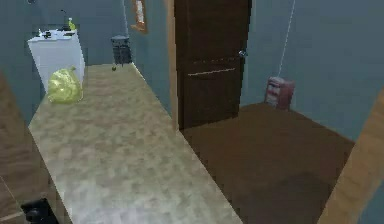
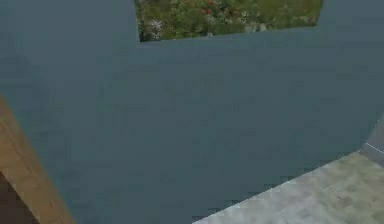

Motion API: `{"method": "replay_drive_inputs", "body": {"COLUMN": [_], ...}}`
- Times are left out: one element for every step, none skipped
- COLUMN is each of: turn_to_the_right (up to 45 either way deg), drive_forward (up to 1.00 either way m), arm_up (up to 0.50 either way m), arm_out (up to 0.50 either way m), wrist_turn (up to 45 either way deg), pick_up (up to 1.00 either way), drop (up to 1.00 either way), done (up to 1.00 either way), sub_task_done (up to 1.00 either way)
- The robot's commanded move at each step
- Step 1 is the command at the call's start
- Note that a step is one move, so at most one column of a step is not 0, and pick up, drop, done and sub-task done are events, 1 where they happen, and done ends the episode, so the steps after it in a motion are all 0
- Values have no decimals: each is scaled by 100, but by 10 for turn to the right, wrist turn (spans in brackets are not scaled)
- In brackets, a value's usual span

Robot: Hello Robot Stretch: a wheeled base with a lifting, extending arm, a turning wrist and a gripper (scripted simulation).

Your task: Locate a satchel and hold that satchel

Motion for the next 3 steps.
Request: {"method": "replay_drive_inputs", "body": {"turn_to_the_right": [0,-180,0], "drive_forward": [45,0,40], "arm_up": [0,0,0], "arm_out": [0,0,0], "wrist_turn": [0,0,0], "pick_up": [0,0,0], "drop": [0,0,0], "done": [0,0,0], "sub_task_done": [0,0,0]}}
